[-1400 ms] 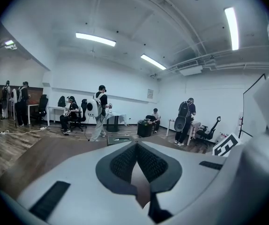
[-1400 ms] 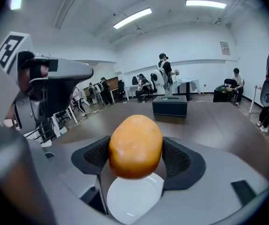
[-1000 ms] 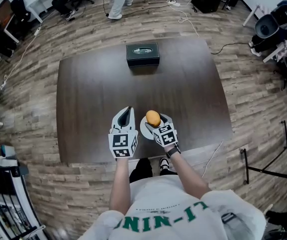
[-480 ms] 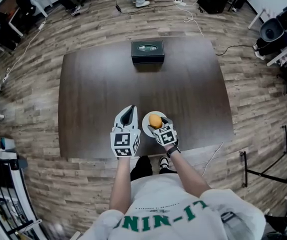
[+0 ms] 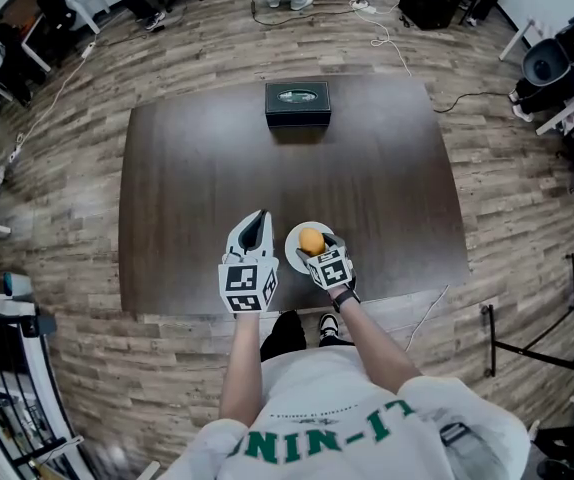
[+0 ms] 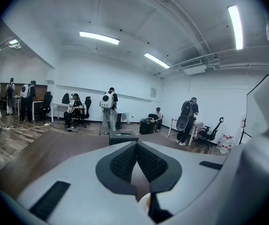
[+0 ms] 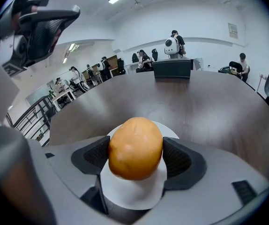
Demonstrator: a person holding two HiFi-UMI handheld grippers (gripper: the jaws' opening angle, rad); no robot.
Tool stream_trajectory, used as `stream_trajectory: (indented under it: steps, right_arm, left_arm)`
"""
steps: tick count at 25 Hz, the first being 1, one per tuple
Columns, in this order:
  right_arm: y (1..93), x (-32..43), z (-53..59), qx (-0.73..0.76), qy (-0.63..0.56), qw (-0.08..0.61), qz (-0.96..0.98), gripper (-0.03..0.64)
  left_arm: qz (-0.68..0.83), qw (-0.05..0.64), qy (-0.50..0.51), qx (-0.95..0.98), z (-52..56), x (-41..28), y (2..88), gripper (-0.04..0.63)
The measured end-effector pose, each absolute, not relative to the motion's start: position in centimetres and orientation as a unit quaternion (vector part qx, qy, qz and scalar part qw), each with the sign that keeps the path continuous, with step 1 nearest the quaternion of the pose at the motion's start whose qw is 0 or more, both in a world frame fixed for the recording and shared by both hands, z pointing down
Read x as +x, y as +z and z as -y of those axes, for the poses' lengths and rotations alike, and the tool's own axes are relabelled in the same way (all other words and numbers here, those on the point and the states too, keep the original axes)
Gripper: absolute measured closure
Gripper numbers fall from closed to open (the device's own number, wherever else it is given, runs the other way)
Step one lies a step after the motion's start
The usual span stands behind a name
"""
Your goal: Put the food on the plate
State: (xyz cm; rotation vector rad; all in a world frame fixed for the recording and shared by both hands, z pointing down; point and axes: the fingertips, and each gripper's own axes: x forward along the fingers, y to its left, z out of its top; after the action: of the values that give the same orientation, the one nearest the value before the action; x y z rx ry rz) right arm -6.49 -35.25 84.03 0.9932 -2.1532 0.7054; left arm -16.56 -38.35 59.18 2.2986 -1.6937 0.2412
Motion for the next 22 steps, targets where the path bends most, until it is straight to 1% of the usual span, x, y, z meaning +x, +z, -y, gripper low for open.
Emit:
stream_trajectory:
  steps: [1, 3, 4, 11, 22]
  right_arm:
    - [84.0, -6.6, 35.3, 0.378, 0.27, 0.326, 0.823, 0.261]
    - [83.8, -6.6, 35.3, 0.379, 0.271, 0.319, 0.826, 0.221]
    - [83.4, -6.6, 35.3, 0.379, 0.269, 0.314, 0.828, 0.212]
    - [80.7, -6.5, 34.8, 0.372, 0.253, 0.296, 0.842, 0.207]
    - [69.4, -4.2, 39.7, 0.429, 0.188, 0.203, 0.86, 0.209]
  left_arm:
    - [0.586, 0.138, 0.083, 0.794, 38.4, -16.5, 59.2, 0.583]
    - [0.586, 0.139, 0.084, 0.794, 38.4, -16.4, 59.3, 0.583]
    - [0.585, 0.139, 0.085, 0.795, 38.4, -16.3, 59.3, 0.583]
    - [0.584, 0.139, 0.09, 0.795, 38.2, -15.9, 59.4, 0.583]
    - [0.583, 0.112, 0.071, 0.802, 38.7, -14.5, 55.9, 0.583]
